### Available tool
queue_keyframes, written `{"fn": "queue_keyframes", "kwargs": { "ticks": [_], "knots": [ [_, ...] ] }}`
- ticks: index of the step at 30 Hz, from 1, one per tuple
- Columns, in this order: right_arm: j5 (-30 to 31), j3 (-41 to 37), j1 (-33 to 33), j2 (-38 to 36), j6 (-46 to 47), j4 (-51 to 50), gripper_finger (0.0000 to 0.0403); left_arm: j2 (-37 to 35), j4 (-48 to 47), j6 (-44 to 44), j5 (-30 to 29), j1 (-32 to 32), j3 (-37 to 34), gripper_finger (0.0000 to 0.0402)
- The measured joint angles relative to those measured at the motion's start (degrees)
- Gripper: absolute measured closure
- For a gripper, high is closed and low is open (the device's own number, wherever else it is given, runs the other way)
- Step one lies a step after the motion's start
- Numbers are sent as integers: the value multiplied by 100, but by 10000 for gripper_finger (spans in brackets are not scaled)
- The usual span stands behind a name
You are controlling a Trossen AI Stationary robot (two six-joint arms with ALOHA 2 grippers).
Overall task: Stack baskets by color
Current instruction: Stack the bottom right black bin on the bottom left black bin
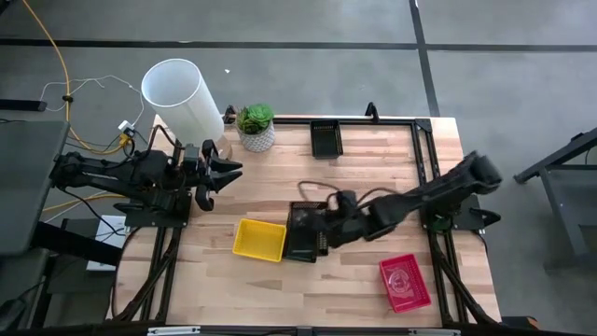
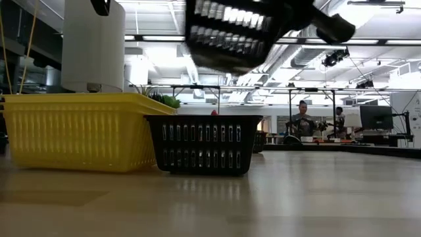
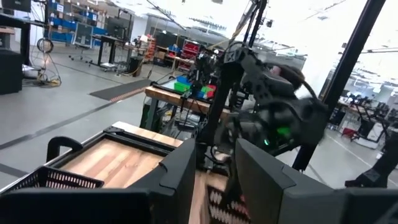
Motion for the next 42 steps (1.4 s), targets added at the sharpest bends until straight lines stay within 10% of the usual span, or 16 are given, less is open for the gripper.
{"fn": "queue_keyframes", "kwargs": {
  "ticks": [10,42],
  "knots": [
    [-382,1424,-7,1464,723,-1305,402,-20,-37,31,21,0,0,298],
    [-1055,884,-243,1548,638,-1014,403,-20,-36,76,17,1,0,298]
  ]
}}
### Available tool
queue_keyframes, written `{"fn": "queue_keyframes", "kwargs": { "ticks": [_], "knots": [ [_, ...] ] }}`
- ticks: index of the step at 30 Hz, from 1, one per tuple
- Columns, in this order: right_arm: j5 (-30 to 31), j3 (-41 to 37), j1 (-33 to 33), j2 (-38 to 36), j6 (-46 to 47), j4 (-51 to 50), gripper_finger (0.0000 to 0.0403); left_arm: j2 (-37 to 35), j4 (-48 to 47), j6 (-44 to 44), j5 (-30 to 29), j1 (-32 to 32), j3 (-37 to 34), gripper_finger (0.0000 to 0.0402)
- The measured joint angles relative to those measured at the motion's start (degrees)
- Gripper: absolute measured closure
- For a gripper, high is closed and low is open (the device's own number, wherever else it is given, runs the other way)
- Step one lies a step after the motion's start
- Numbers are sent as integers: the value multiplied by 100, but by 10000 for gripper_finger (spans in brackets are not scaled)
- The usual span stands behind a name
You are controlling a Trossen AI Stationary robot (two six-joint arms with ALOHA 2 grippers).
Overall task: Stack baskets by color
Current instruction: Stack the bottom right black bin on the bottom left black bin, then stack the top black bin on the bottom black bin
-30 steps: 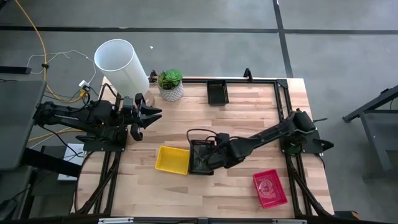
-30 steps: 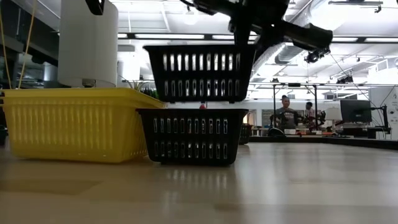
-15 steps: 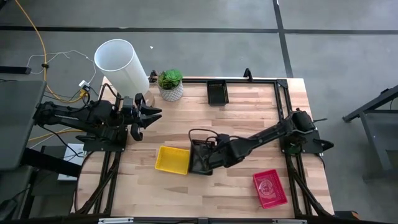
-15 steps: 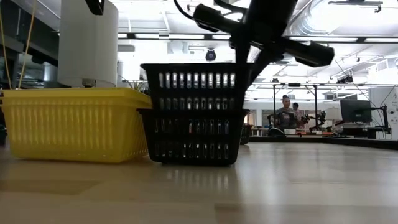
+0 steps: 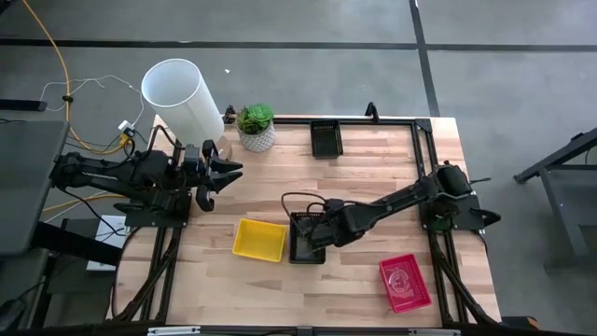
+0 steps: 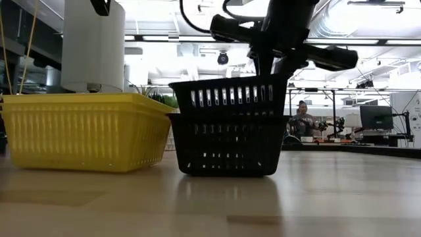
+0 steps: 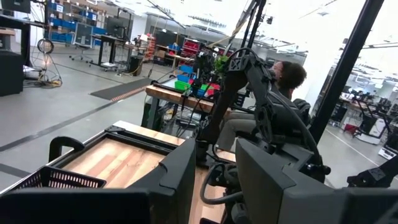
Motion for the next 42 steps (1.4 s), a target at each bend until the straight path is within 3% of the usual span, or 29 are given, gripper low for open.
{"fn": "queue_keyframes", "kwargs": {
  "ticks": [9,19,25,29,32,34,37,42],
  "knots": [
    [-182,-2,-155,0,-670,88,375,0,0,0,-15,0,2,298],
    [-130,-2,-168,-307,-1447,-135,231,0,0,0,-17,1,4,298],
    [29,0,-102,-969,-2455,-1293,177,0,-1,0,-16,12,7,298],
    [-282,-8,-5,-1336,-2818,-2728,172,0,0,-4,247,12,7,298],
    [-280,-43,28,-1645,-3170,-3261,177,0,-2,-4,582,12,7,298],
    [-332,-411,4,-1981,-3359,-3110,183,15,2,-8,645,7,7,298],
    [-621,-1581,-95,-2741,-3340,-2364,192,25,-1,-27,595,10,8,298],
    [-419,-3723,-243,-4187,-3135,-141,196,22,-4,-267,570,12,9,298]
  ]
}}
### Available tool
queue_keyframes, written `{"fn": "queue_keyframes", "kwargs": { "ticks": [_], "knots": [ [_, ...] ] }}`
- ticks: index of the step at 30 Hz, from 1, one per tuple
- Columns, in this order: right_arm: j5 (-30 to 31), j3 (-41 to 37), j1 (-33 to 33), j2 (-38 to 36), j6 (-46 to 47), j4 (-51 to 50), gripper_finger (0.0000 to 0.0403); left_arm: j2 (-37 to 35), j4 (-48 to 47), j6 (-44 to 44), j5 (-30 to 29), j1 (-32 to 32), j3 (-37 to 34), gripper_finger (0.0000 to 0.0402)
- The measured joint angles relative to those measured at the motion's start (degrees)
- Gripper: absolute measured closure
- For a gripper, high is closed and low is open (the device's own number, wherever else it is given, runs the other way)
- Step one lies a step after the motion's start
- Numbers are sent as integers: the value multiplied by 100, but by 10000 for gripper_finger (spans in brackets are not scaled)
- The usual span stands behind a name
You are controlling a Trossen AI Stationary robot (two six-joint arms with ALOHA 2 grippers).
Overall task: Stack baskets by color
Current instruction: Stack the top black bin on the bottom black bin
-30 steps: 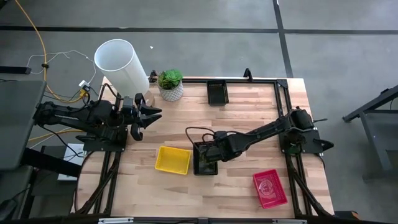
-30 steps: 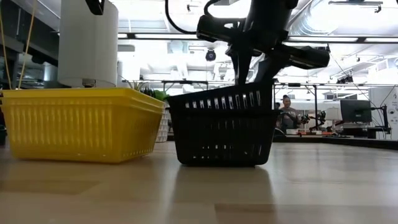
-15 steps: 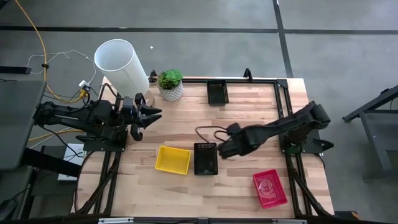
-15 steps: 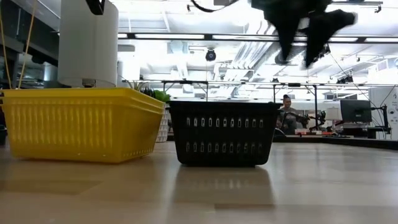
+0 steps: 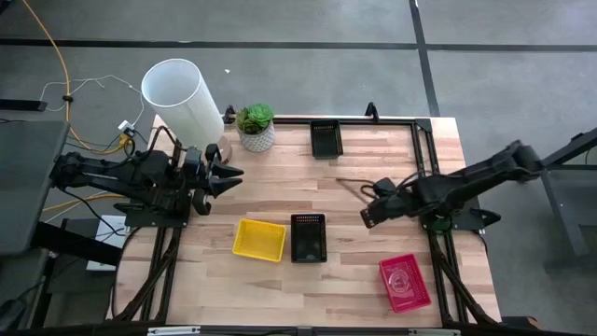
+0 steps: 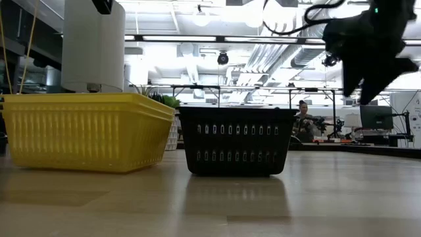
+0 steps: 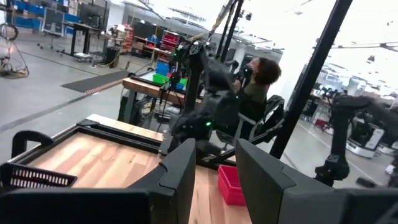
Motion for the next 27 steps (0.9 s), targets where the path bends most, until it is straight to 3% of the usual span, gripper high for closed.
{"fn": "queue_keyframes", "kwargs": {
  "ticks": [5,10,14,18,23,27],
  "knots": [
    [463,-1480,-365,-1088,-701,2773,196,63,-124,-280,-230,-2,0,298],
    [981,-1944,-889,-1680,-2336,4542,196,76,-136,-401,-923,0,0,298],
    [1260,-1685,-1368,-1890,-3075,4565,196,74,-119,-401,-1235,0,0,298],
    [1072,-1371,-1837,-1746,-3062,4386,196,74,-121,-401,-1272,0,0,298],
    [992,-466,-2672,-810,-2603,3721,196,76,-122,-399,-1307,0,0,298],
    [537,379,-3459,310,-2797,3145,196,74,-122,-399,-1292,0,0,298]
  ]
}}
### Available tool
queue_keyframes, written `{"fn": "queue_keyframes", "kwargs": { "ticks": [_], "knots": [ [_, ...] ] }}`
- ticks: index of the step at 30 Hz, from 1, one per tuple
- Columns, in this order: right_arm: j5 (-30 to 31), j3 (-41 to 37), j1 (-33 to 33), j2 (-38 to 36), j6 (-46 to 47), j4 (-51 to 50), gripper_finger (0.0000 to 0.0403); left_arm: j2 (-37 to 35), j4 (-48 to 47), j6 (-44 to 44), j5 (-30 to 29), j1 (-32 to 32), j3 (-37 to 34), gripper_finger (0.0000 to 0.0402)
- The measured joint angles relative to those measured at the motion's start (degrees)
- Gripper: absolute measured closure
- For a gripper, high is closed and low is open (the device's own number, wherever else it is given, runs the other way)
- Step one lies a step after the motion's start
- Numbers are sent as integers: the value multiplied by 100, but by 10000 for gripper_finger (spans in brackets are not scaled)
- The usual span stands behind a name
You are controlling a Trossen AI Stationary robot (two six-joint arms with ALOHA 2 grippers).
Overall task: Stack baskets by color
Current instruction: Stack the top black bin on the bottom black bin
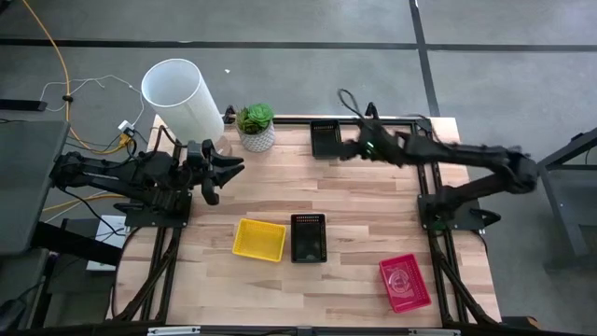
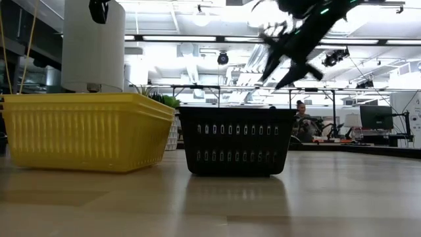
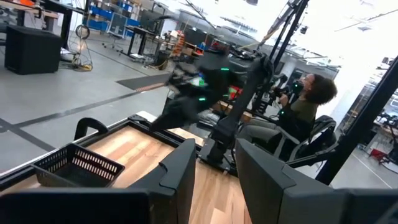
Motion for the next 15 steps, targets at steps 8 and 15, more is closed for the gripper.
{"fn": "queue_keyframes", "kwargs": {
  "ticks": [8,15],
  "knots": [
    [-78,1277,-895,2205,-396,-742,196,-4,0,-90,248,0,0,298],
    [-269,1698,-1061,3353,-345,-778,189,-9,0,-90,271,0,0,298]
  ]
}}
